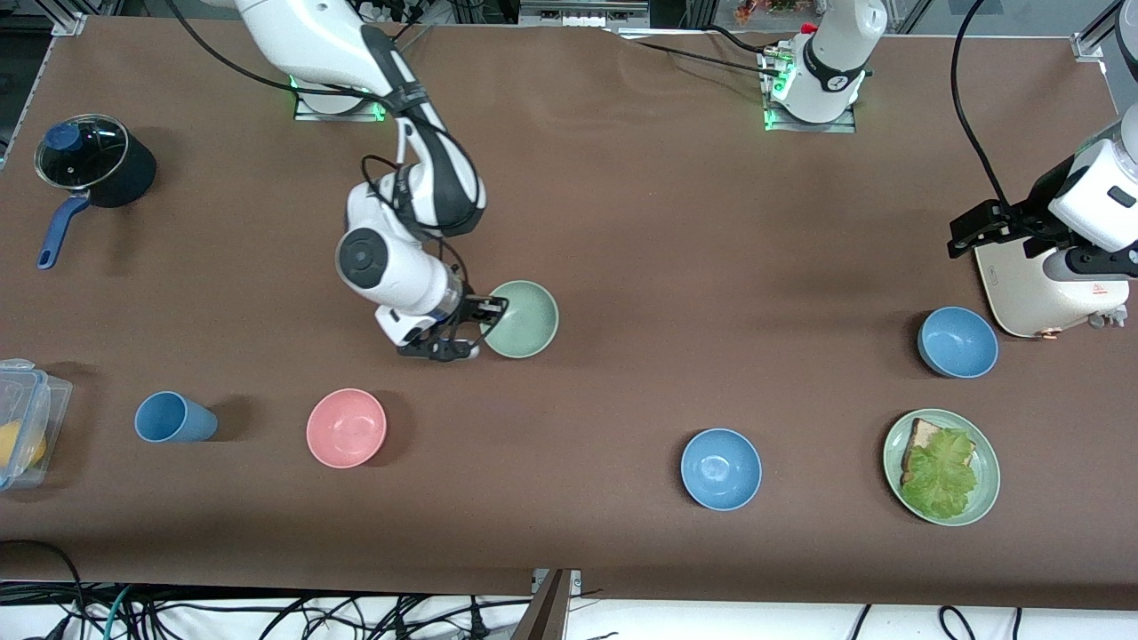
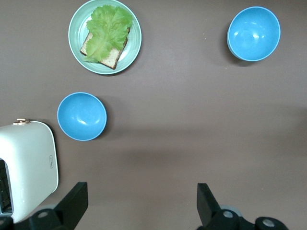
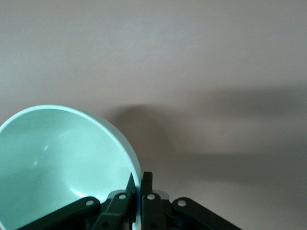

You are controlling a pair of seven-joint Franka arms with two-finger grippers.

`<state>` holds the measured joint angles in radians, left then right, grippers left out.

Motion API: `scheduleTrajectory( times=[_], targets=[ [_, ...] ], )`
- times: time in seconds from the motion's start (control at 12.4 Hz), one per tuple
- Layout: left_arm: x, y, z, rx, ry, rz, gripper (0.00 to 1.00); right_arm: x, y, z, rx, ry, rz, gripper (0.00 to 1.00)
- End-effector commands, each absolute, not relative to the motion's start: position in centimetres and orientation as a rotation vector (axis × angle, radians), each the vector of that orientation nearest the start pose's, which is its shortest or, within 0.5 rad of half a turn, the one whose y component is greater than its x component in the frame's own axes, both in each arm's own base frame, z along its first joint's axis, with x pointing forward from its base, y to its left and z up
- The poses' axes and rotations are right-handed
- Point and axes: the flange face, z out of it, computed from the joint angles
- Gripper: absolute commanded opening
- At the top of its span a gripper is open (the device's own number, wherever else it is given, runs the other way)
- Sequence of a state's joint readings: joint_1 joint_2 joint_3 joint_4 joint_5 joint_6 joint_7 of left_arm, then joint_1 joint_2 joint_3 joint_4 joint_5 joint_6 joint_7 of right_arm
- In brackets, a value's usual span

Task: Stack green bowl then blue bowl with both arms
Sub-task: 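Grasp the green bowl rim and slide it toward the table middle, then slide the green bowl further and open the right gripper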

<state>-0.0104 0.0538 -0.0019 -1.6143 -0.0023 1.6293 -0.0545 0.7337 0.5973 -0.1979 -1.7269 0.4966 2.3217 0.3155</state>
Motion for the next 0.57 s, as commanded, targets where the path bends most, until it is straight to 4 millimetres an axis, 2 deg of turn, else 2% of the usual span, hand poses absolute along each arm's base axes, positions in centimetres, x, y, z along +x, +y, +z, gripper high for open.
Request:
scheduleTrajectory(
  times=[0.0,0.24,0.48],
  targets=[
    [57.6,-0.6,58.4,-3.159,-0.055,0.071,1.0,56.2,40.6,24.3,-2.945,0.168,0.068,0.0],
    [57.7,-0.6,58.4,-3.159,-0.058,0.071,1.0,55.0,44.1,22.9,-2.981,0.19,0.053,0.0],
    [57.7,-0.6,58.4,-3.159,-0.055,0.071,1.0,53.7,46.2,22.3,-2.978,0.188,0.04,0.0]
  ],
)
